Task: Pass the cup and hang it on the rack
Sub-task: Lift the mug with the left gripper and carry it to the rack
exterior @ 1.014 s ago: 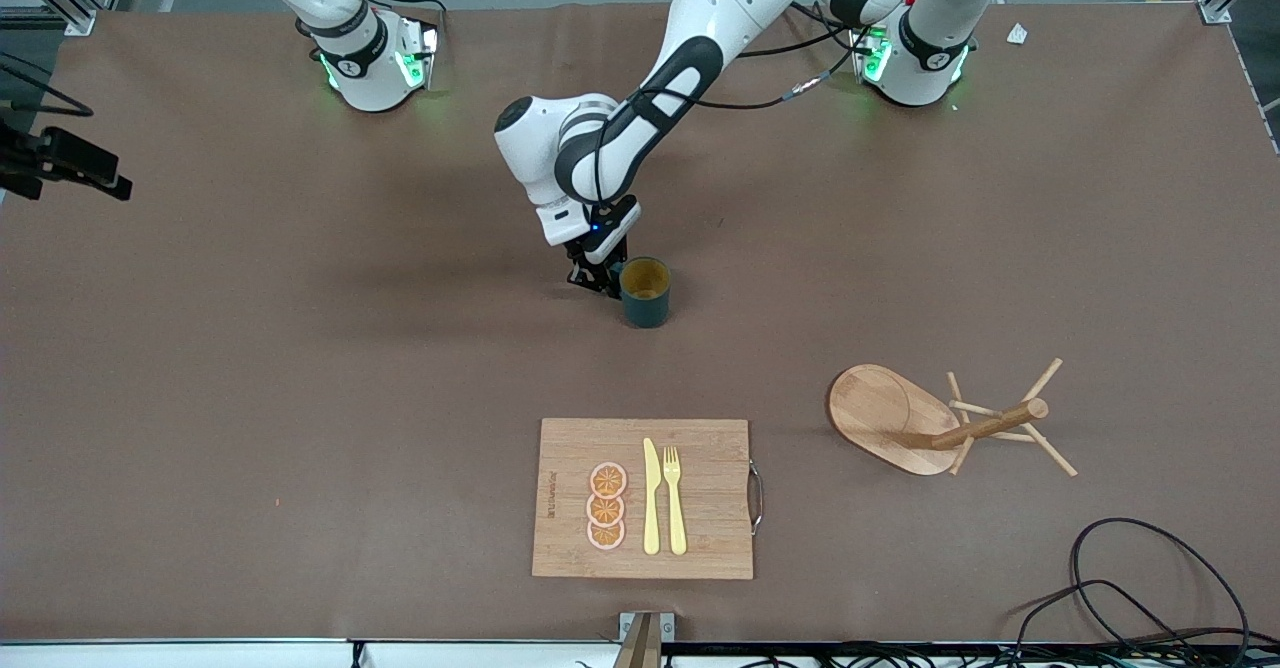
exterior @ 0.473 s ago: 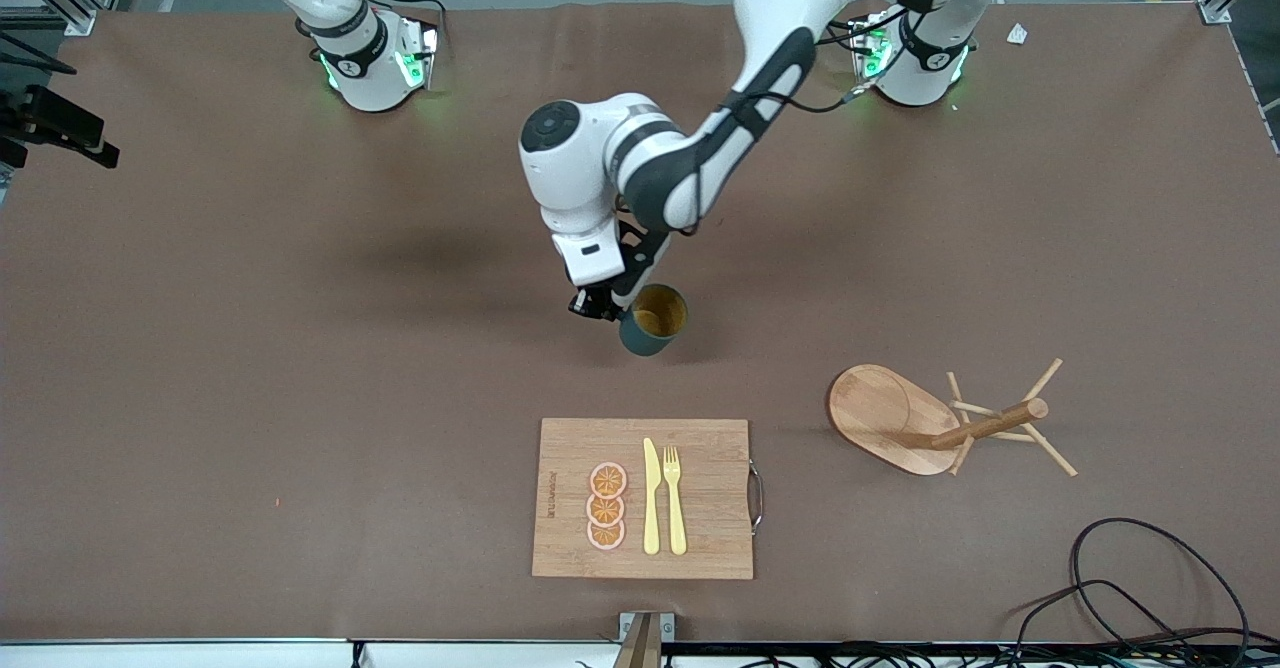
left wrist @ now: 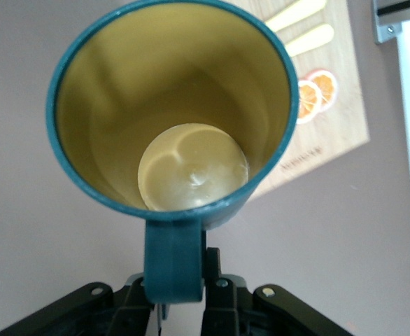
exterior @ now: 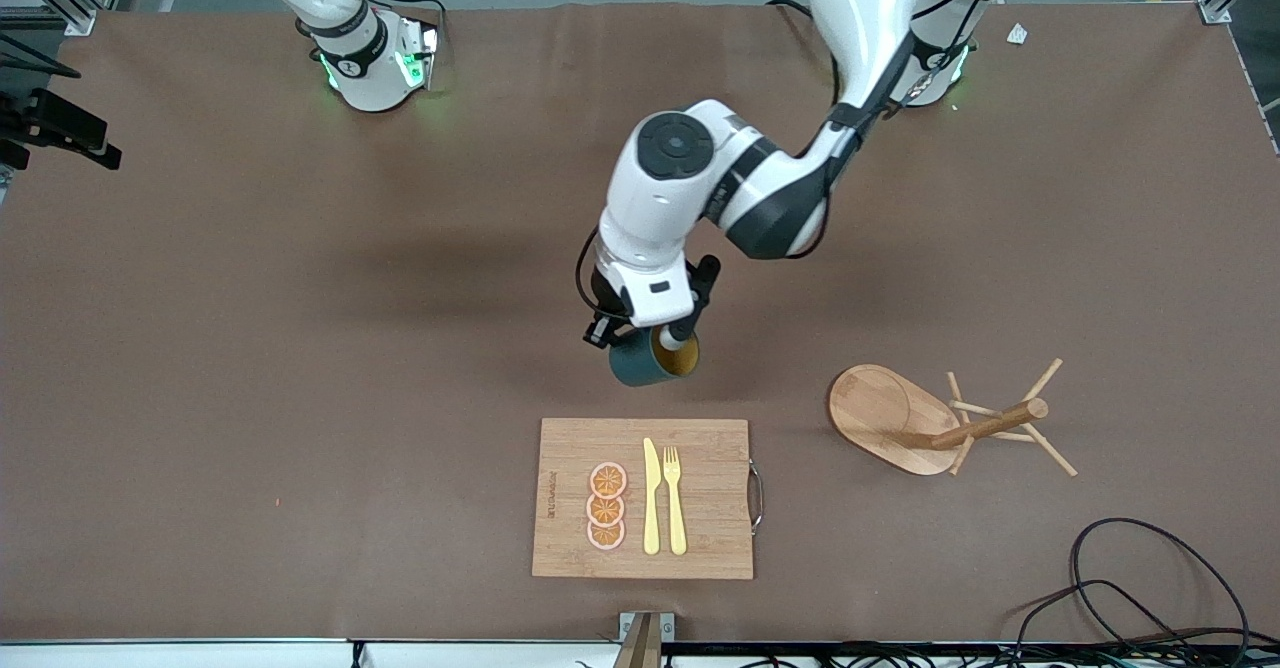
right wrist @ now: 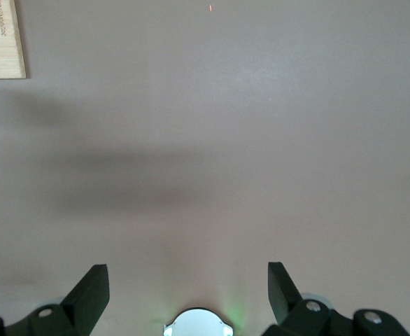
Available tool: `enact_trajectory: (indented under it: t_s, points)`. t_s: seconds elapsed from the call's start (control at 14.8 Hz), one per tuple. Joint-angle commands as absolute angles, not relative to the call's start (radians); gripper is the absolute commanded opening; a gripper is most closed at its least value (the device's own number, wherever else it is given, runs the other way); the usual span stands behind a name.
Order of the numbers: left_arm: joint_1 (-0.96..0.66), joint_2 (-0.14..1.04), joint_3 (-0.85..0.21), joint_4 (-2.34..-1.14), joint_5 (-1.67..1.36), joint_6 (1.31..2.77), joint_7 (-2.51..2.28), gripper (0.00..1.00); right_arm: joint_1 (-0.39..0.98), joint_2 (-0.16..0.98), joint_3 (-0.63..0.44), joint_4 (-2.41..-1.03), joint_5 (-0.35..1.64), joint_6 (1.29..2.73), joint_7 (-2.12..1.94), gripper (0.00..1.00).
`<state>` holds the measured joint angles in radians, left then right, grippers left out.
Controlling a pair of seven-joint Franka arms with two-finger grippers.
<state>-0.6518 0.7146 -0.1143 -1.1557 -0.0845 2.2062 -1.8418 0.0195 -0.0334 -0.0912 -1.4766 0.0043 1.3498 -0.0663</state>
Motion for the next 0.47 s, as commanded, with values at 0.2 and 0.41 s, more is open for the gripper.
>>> enact_trajectory:
  t_s: [0.2,0.41]
  points:
    - [-0.384,0.617,-0.303,-1.230,-0.303,2.227,-1.628,0.00,0.009,-0.058,-0.086,-1.503,-0.014,1.382,-0.098,1.00]
    - [-0.185,0.615,-0.472,-1.267,-0.357,2.227,-1.540,0.00,0.009,-0.058,-0.086,-1.505,-0.015,1.397,-0.098,1.00]
